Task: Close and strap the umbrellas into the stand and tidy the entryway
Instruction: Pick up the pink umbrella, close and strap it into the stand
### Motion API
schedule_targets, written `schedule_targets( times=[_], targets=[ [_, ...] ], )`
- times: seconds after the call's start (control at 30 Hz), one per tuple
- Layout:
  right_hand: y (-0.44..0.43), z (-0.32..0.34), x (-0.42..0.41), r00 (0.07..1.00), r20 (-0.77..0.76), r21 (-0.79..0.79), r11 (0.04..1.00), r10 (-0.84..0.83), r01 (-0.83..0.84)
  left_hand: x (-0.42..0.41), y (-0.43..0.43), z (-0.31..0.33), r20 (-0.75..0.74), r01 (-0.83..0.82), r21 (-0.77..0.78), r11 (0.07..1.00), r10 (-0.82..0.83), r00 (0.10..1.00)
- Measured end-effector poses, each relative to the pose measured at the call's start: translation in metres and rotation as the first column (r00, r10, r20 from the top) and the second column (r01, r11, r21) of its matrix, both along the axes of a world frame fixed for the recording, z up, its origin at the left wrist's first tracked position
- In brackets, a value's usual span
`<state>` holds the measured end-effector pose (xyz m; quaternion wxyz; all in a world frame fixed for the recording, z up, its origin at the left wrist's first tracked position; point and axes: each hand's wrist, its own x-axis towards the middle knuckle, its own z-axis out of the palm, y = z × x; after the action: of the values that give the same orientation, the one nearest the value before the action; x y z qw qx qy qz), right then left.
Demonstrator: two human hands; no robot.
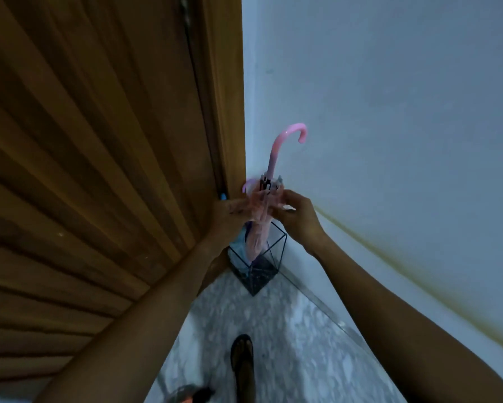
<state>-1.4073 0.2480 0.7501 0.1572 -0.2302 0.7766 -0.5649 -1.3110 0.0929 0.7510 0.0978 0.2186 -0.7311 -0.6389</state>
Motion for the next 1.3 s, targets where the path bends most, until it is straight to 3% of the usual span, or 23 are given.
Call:
schedule_targets(
  times=[0.2,0.37,0.63,0.83,1.0,1.13,1.3],
  targets=[
    [-0.055,-0.109,-0.069,0.995,0.095,0.239,0.971,0.006,-0.029,-0.071,-0.049,-0.111,0.157,0.0,0.106,0.994,-0.017,0.987],
    [-0.081,-0.209,-0.102,0.992,0.116,0.436,0.9,-0.046,-0.009,-0.114,-0.057,-0.234,0.325,-0.127,0.149,0.981,0.072,0.943],
    [-0.089,-0.321,-0.128,0.965,0.248,0.537,0.841,-0.085,-0.063,-0.138,-0.04,-0.328,0.468,-0.159,0.132,0.978,0.08,0.88],
    [-0.09,-0.331,-0.133,0.936,0.32,0.54,0.84,-0.149,-0.051,-0.144,-0.037,-0.335,0.493,-0.099,0.151,0.984,0.012,0.87],
    [-0.08,-0.292,-0.115,0.928,0.304,0.593,0.805,-0.213,-0.009,-0.133,-0.047,-0.308,0.48,-0.175,0.221,0.959,0.049,0.876],
    [-0.065,-0.238,-0.077,0.932,0.294,0.575,0.818,-0.211,0.004,-0.102,-0.048,-0.257,0.45,-0.072,0.17,0.983,-0.012,0.893],
    [-0.054,-0.156,-0.013,0.936,0.316,0.434,0.901,-0.153,0.001,-0.033,-0.048,-0.173,0.375,-0.049,0.037,0.998,0.032,0.926]
  ],
)
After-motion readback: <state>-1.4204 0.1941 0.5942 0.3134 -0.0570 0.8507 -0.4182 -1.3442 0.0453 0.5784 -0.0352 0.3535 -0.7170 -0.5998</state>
